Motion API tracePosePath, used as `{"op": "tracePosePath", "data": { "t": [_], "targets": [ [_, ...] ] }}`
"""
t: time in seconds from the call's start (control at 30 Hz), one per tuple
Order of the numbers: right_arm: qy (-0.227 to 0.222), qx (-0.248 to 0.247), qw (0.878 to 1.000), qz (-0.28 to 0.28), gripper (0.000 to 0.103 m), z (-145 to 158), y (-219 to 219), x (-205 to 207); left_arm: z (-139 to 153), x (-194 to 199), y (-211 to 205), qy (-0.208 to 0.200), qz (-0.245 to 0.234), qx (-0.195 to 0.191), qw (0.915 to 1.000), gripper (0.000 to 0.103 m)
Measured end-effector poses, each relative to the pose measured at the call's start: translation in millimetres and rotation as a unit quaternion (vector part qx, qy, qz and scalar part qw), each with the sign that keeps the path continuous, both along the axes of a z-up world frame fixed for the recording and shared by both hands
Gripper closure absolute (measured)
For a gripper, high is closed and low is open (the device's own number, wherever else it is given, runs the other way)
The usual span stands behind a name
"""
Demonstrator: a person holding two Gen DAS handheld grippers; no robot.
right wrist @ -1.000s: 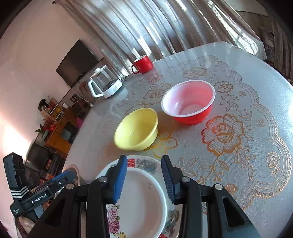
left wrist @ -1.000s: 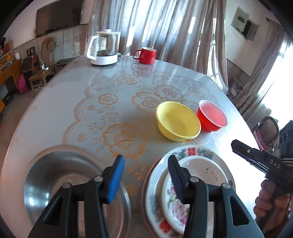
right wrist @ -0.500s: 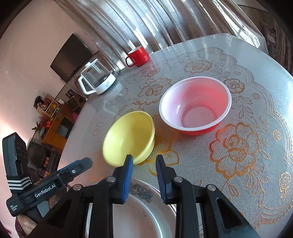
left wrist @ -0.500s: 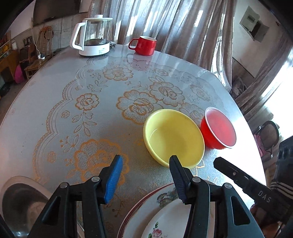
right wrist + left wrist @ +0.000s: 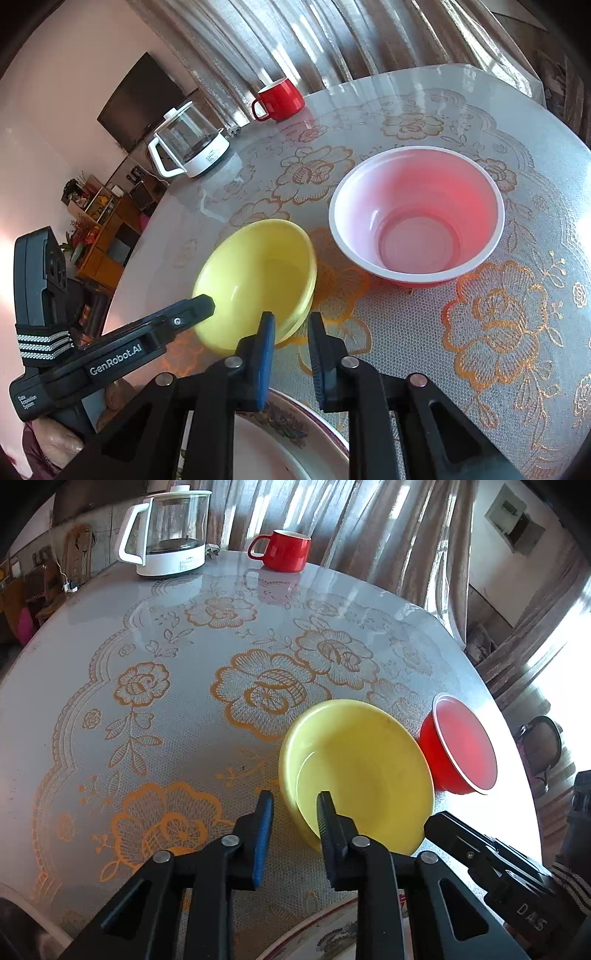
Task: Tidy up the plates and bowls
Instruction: 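Move the left gripper to the yellow bowl and grasp its rim, then lift the yellow bowl with the left gripper and carry it over the steel bowl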
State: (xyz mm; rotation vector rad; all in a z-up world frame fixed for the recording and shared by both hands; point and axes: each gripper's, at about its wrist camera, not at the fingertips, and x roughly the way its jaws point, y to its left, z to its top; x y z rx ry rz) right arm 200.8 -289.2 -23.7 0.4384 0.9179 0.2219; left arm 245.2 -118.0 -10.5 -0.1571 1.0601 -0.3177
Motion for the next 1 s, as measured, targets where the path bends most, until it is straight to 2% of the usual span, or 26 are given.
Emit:
{"op": "tracePosePath", "data": {
  "t": [0.23, 0.37, 0.47, 0.57, 0.63, 0.73, 0.9, 0.97, 1.0],
  "targets": [
    [-0.01, -0.007, 1.0, 0.004, 0.092, 3, 1, -3, 13, -15, -3, -0.028, -0.021, -0.026, 0.9991, 0.085],
    [-0.022, 0.0, 1.0, 0.017, 0.093, 11, 7, -6, 16, -25, -14, -0.041, -0.035, -0.005, 0.9985, 0.085],
    [-0.019, -0.004, 1.0, 0.004, 0.093, 11, 6, -7, 12, -22, -15, -0.029, -0.021, 0.011, 0.9993, 0.085],
    [-0.01, 0.029, 0.999, -0.013, 0.085, 7, -9, -7, 8, -18, -8, -0.021, -0.007, 0.011, 0.9997, 0.084],
    [-0.004, 0.028, 0.999, -0.025, 0.079, 4, -15, -8, 5, -16, -4, -0.016, -0.002, 0.014, 0.9998, 0.084],
    [0.003, 0.035, 0.999, -0.032, 0.075, -2, -20, -6, 3, -17, -3, -0.016, 0.0, 0.013, 0.9998, 0.084],
    [0.009, 0.038, 0.999, -0.023, 0.075, -8, -16, 0, 3, -14, -4, -0.013, 0.002, 0.01, 0.9999, 0.084],
    [0.006, 0.03, 0.999, -0.017, 0.078, -8, -12, 3, 1, -12, -6, -0.011, -0.003, 0.01, 0.9999, 0.084],
    [0.004, 0.029, 1.0, -0.011, 0.083, -7, -10, 3, 0, -13, -7, -0.011, -0.008, 0.01, 0.9999, 0.084]
  ]
}}
